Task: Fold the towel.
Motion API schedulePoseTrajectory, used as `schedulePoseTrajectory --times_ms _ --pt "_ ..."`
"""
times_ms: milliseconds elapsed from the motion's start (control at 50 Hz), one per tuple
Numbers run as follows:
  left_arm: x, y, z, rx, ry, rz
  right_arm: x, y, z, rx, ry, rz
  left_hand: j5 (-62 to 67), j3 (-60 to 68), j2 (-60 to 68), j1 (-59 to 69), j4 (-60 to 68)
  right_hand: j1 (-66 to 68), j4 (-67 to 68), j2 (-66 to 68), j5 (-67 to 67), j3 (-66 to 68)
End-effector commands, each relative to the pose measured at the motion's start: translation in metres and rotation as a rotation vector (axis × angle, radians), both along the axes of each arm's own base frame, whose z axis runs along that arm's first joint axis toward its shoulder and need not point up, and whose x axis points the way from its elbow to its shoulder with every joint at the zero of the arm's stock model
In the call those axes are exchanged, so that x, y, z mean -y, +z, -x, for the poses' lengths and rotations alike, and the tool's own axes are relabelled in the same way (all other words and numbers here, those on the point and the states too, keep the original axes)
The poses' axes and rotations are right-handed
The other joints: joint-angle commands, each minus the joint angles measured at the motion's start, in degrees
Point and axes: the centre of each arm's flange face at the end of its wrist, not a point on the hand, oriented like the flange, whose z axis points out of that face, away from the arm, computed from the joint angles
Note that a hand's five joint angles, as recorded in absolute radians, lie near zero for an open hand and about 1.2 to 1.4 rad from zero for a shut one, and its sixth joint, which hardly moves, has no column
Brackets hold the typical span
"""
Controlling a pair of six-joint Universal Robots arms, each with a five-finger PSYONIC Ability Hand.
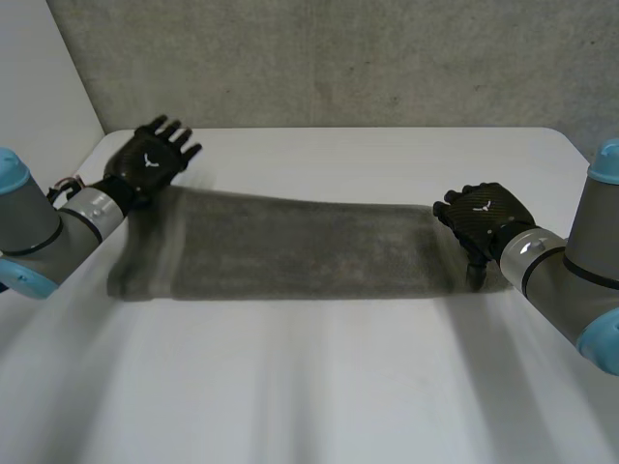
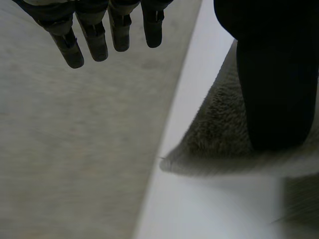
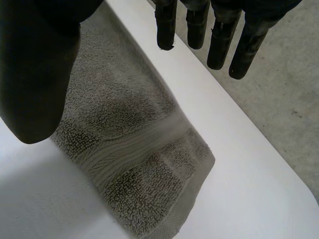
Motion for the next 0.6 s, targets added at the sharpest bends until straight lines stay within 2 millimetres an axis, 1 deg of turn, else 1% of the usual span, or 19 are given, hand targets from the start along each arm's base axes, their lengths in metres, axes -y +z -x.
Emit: schedulePoseTrajectory --times_ms 20,100,140,160,200,260,300,340,380,420,440,460,480,500,520,540,560,580,600 --pt "0.007 0.007 -0.002 0.033 0.036 0.190 0.000 0.000 0.000 0.001 0.002 0.000 0.37 1.49 1.53 1.56 1.58 -3.15 -5.43 -4.14 -3.55 -4.48" --pt "-0.003 0.011 0.002 -0.006 -0.036 0.143 0.000 0.000 0.000 0.000 0.000 -0.003 0.20 1.32 1.36 1.39 1.41 -3.15 -5.43 -4.14 -3.55 -4.48" --pt "-0.012 0.013 0.005 -0.072 -0.115 0.070 -0.001 0.000 0.000 0.000 0.000 -0.002 0.20 1.32 1.36 1.39 1.41 -3.15 -5.43 -4.14 -3.55 -4.48" --pt "-0.012 0.013 0.005 -0.072 -0.116 0.069 -0.001 0.000 0.000 0.000 0.002 -0.003 0.20 1.32 1.36 1.39 1.41 -3.15 -5.43 -4.14 -3.55 -4.48" --pt "-0.017 0.017 0.001 -0.160 -0.141 -0.029 -0.001 -0.001 0.000 0.000 0.002 -0.005 0.20 1.32 1.36 1.39 1.41 -3.15 -5.43 -4.14 -3.55 -4.48" --pt "-0.018 0.020 0.000 -0.205 -0.141 -0.076 -0.002 -0.002 0.001 -0.002 0.002 -0.009 0.03 1.15 1.19 1.22 1.24 -3.15 -5.43 -4.14 -3.55 -4.48" --pt "-0.020 0.022 -0.002 -0.283 -0.138 -0.166 -0.002 -0.002 0.001 -0.002 0.002 -0.009 -0.14 0.98 1.02 1.05 1.07 -3.15 -5.43 -4.14 -3.55 -4.48" --pt "-0.021 0.021 -0.003 -0.314 -0.131 -0.203 -0.001 -0.003 0.001 -0.002 0.002 -0.009 -0.14 0.98 1.02 1.05 1.07 -3.15 -5.43 -4.14 -3.55 -4.48" --pt "-0.021 0.022 -0.007 -0.341 -0.119 -0.235 0.000 -0.001 0.001 0.003 -0.002 0.004 -0.14 0.98 1.02 1.05 1.07 -3.15 -5.43 -4.14 -3.55 -4.48" --pt "-0.027 0.021 -0.019 -0.388 -0.082 -0.310 0.002 0.000 0.000 0.009 -0.002 0.018 0.36 1.48 1.52 1.55 1.57 -3.15 -5.43 -4.14 -3.55 -4.48" --pt "-0.027 0.021 -0.019 -0.388 -0.081 -0.310 0.004 0.001 0.000 0.014 -0.002 0.032 0.37 1.49 1.53 1.56 1.58 -3.15 -5.43 -4.14 -3.55 -4.48" --pt "-0.033 0.020 -0.022 -0.417 -0.068 -0.362 0.004 0.001 0.000 0.014 -0.002 0.032 0.70 1.82 1.86 1.89 1.91 -3.15 -5.43 -4.14 -3.55 -4.48" --pt "-0.033 0.020 -0.022 -0.418 -0.068 -0.362 0.007 0.003 0.001 0.019 -0.009 0.045 0.70 1.82 1.86 1.89 1.91 -3.15 -5.43 -4.14 -3.55 -4.48" --pt "-0.041 0.020 -0.021 -0.451 -0.065 -0.413 0.007 0.003 0.001 0.019 -0.009 0.045 0.87 1.99 2.03 2.06 2.08 -3.15 -5.43 -4.14 -3.55 -4.48" --pt "-0.049 0.022 -0.020 -0.488 -0.062 -0.460 0.012 0.003 0.007 0.026 -0.028 0.047 1.04 2.16 2.20 2.23 2.25 -3.15 -5.43 -4.14 -3.55 -4.48" --pt "-0.049 0.022 -0.020 -0.488 -0.062 -0.460 0.018 0.004 0.014 0.042 -0.053 0.042 1.04 2.16 2.20 2.23 2.25 -3.15 -5.43 -4.14 -3.55 -4.48" --pt "-0.057 0.025 -0.019 -0.532 -0.059 -0.504 0.018 0.004 0.014 0.042 -0.053 0.042 1.71 2.83 2.87 2.89 2.92 -3.15 -5.43 -4.14 -3.55 -4.48" --pt "-0.065 0.028 -0.017 -0.582 -0.047 -0.545 0.022 0.003 0.019 0.068 -0.074 0.024 2.55 3.67 3.71 3.73 3.76 -3.15 -5.43 -4.14 -3.55 -4.48" --pt "-0.065 0.028 -0.017 -0.583 -0.047 -0.545 0.026 0.001 0.024 0.103 -0.092 0.001 2.55 3.67 3.71 3.74 3.77 -3.15 -5.43 -4.14 -3.55 -4.48"
